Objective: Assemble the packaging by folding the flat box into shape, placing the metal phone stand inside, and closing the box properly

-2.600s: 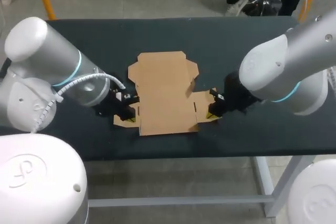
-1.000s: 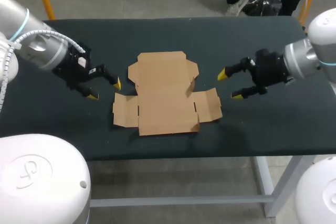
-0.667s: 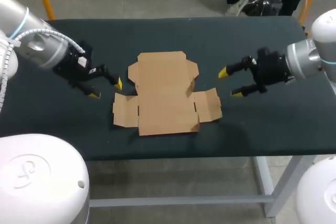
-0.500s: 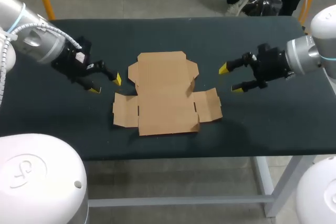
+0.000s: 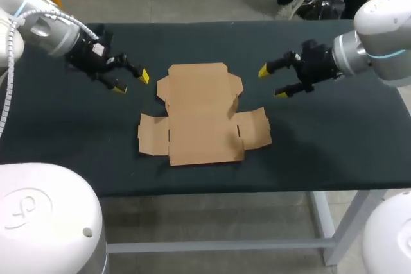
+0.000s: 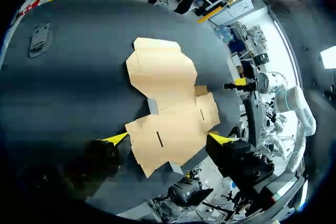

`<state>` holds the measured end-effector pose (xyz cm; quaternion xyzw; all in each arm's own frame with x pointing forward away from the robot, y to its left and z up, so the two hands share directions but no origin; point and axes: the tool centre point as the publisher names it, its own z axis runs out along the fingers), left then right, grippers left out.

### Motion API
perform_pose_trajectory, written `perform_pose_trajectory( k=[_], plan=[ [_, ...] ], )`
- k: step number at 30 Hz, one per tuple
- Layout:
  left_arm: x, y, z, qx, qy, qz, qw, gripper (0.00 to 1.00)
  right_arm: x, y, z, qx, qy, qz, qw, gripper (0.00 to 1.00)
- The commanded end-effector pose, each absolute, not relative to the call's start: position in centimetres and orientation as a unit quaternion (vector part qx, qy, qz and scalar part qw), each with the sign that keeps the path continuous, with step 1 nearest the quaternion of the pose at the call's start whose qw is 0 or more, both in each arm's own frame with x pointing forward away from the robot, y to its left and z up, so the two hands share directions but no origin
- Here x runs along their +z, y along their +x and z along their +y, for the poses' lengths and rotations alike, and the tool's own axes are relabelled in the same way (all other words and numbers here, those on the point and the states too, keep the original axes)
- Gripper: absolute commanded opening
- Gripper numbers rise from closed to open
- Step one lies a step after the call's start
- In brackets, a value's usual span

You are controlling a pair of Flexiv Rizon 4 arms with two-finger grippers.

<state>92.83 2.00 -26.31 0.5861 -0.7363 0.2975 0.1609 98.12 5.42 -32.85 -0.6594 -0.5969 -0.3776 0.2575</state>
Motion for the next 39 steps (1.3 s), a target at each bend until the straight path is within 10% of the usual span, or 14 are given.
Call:
perform_pose_trajectory(
  k=[1, 39],
  plan=[
    [-26.8, 94.8, 2.1, 0.268, 0.576, -0.748, 0.194, 1.0, -34.4, 100.7, 6.0, -0.369, -0.65, -0.602, 0.28, 1.0],
    [-27.5, 99.2, 3.7, 0.278, 0.571, -0.742, 0.214, 1.0, -39.4, 107.8, 10.3, -0.345, -0.655, -0.6, 0.303, 0.83]
  ],
)
